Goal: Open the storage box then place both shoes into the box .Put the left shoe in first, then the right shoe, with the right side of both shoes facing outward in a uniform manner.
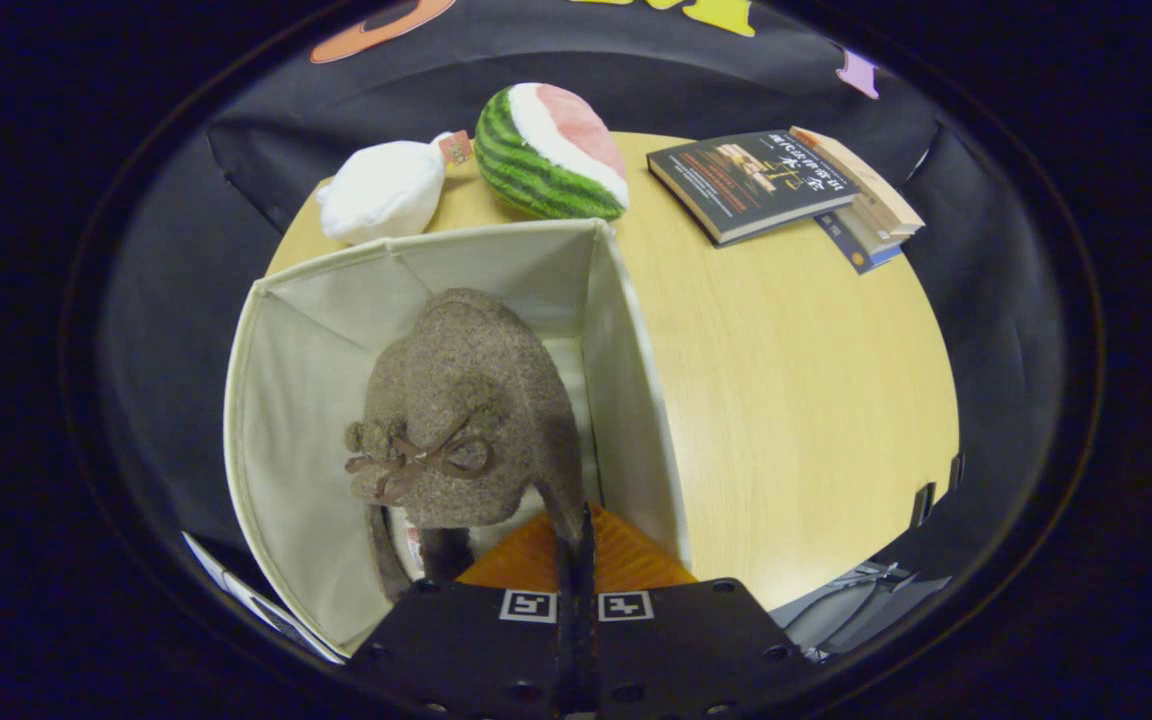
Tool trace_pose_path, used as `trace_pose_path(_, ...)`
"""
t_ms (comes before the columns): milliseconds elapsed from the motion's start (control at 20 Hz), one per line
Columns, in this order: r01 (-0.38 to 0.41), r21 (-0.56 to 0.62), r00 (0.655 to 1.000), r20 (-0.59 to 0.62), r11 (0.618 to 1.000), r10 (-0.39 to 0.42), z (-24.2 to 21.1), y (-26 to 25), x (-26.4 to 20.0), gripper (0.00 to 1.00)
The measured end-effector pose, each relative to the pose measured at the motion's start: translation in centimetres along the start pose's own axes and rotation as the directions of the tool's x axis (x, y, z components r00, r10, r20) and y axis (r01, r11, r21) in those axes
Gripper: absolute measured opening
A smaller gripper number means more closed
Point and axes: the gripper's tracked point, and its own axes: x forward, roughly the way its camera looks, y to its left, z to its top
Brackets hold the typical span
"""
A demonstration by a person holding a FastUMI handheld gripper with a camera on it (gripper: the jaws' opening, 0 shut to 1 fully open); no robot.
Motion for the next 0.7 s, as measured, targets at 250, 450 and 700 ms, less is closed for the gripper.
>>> trace_pose_path(250, -0.001, 0.023, 1.0, -0.008, 1.0, 0.001, 0.0, 0.2, 0.2, 0.01)
trace_pose_path(450, -0.031, 0.033, 0.999, 0.005, 0.999, 0.031, -0.1, 0.5, -0.3, 0.12)
trace_pose_path(700, -0.102, 0.074, 0.993, 0.066, 0.992, 0.097, -0.1, 0.6, -3.3, 0.24)
